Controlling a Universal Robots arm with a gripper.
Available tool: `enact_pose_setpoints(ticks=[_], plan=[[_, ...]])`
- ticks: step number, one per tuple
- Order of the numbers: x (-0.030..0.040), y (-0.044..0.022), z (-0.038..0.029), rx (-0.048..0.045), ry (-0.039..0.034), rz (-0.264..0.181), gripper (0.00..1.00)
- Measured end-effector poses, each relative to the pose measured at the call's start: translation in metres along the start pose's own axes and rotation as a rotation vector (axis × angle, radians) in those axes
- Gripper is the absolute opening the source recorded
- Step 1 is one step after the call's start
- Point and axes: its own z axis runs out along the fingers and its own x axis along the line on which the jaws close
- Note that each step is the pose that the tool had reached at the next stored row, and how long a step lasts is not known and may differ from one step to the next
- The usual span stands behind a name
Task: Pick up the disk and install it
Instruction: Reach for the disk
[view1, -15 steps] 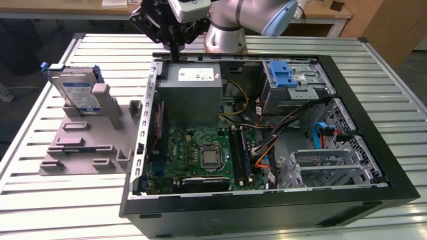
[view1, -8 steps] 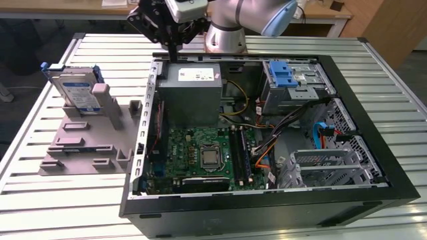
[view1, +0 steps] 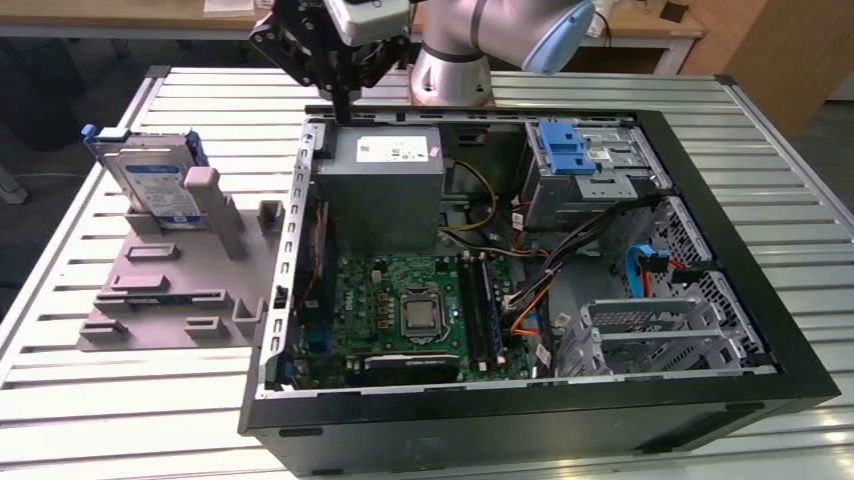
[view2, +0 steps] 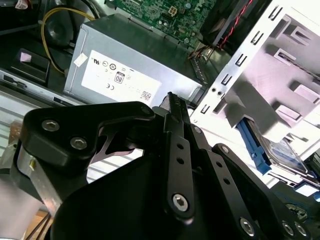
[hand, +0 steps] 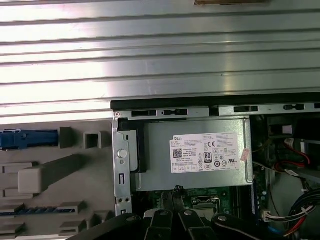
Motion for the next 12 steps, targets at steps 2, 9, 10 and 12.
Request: enact_pose_setpoints(ticks=[2, 9, 10, 12], plan=[[0.0008, 0.0, 0.0001, 0.0, 0.0, 0.0, 0.11], [0.0038, 0.0, 0.0003, 0.0, -0.0001, 0.0, 0.11], [0.0043, 0.0001, 0.0003, 0.0, 0.0, 0.0, 0.11], [0.0055, 0.0001, 0.0004, 0.0, 0.0, 0.0, 0.11]])
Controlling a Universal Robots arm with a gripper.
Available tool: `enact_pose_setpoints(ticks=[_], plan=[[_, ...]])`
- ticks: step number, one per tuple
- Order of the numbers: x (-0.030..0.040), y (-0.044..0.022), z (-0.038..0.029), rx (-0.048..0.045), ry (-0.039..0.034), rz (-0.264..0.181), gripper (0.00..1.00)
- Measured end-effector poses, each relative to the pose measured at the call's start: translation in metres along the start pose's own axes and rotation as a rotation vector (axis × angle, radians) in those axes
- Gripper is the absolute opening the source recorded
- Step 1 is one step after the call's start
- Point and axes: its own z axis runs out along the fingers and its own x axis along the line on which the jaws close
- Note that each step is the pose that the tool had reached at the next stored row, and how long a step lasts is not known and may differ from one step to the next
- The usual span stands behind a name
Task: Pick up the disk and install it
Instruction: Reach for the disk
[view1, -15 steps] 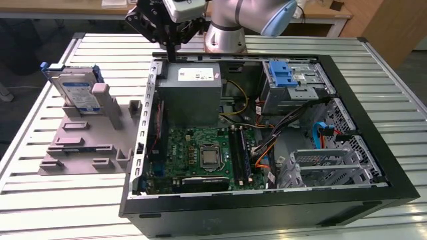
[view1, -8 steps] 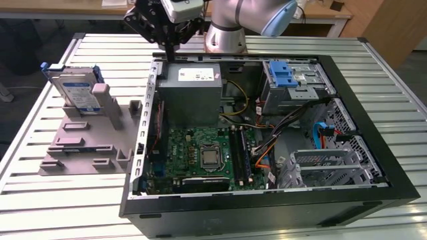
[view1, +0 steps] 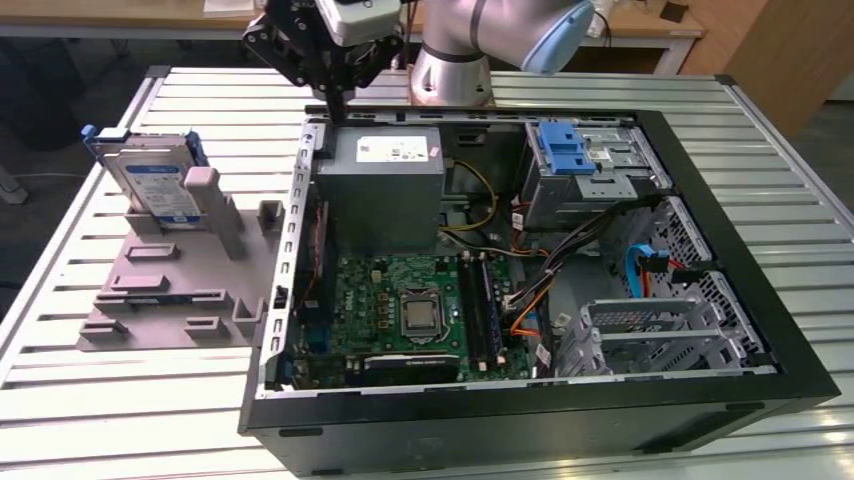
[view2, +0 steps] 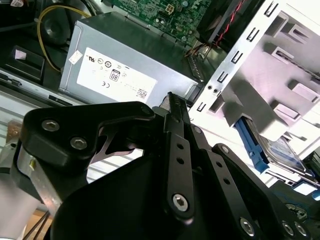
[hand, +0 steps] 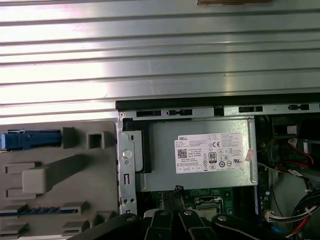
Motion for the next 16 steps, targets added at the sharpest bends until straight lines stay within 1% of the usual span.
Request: enact_pose_setpoints(ticks=[5, 14, 16], plan=[[0.0055, 0.0002, 0.0002, 0.0001, 0.0001, 0.0, 0.11], [0.022, 0.0024, 0.0005, -0.0001, 0.0003, 0.0, 0.11], [0.0252, 0.0041, 0.0005, 0.0001, 0.0005, 0.0, 0.11]])
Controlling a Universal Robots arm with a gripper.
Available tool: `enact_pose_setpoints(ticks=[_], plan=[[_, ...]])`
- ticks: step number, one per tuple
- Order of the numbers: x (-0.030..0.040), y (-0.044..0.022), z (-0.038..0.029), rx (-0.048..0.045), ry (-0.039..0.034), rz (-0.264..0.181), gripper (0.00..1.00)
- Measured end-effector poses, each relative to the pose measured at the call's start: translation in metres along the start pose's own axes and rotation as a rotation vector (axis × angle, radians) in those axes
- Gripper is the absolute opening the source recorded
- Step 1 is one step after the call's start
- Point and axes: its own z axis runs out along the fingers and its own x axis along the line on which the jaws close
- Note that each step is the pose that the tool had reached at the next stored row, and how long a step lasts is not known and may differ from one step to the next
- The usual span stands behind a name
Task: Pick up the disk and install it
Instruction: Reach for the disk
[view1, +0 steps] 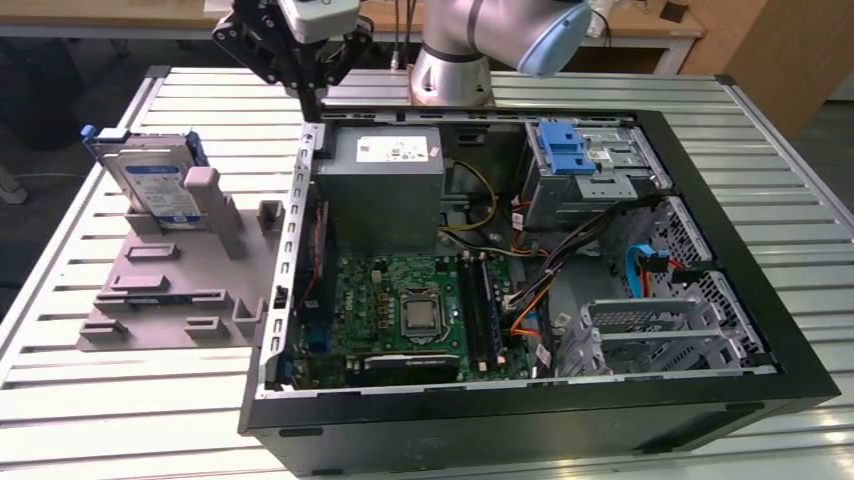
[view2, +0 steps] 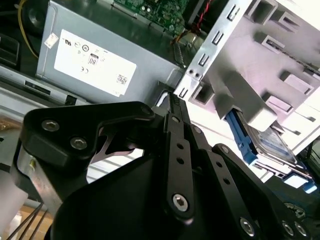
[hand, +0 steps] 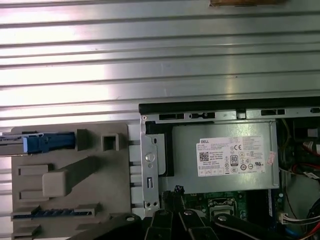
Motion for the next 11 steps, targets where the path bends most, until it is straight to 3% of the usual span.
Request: enact_pose_setpoints(ticks=[11], plan=[[0.0189, 0.0056, 0.0003, 0.0, 0.0007, 0.0, 0.11]])
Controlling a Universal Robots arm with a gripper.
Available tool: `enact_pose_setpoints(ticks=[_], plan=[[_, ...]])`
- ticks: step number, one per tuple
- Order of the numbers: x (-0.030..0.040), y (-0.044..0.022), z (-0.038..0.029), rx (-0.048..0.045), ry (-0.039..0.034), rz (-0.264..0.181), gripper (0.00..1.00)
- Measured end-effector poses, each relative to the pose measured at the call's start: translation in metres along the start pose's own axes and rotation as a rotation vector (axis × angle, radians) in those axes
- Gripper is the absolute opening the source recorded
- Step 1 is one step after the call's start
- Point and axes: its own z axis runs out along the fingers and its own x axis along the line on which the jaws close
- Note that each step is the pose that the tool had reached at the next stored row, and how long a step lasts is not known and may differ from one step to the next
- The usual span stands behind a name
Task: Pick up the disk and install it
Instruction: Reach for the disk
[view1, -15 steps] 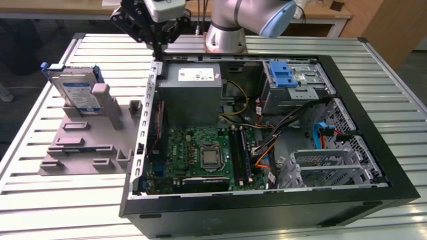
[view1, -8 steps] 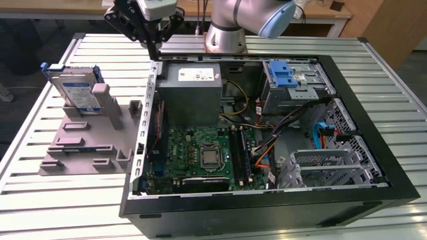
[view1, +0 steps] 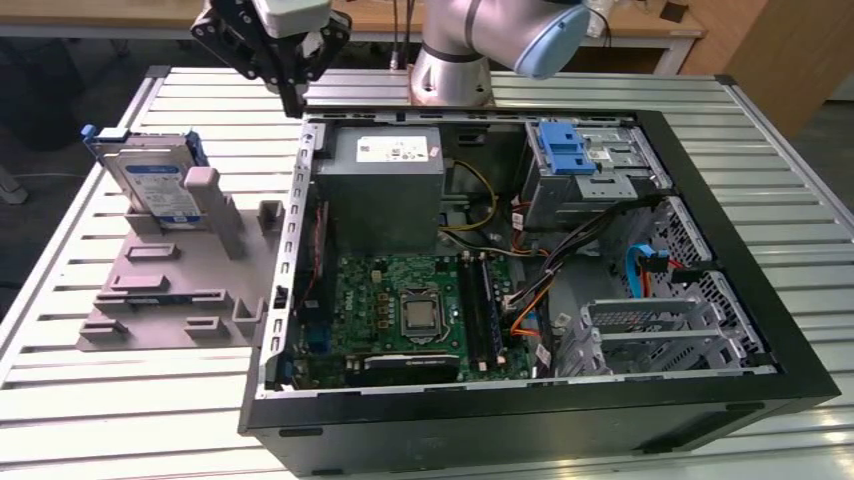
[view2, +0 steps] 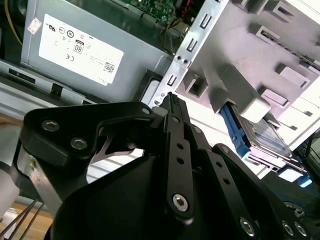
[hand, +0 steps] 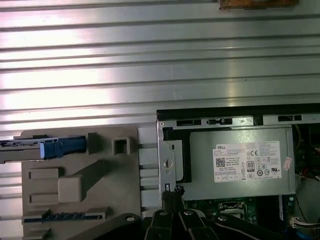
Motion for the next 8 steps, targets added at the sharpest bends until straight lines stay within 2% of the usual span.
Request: enact_pose_setpoints(ticks=[8], plan=[[0.0134, 0.0039, 0.0002, 0.0, 0.0, 0.0, 0.11]])
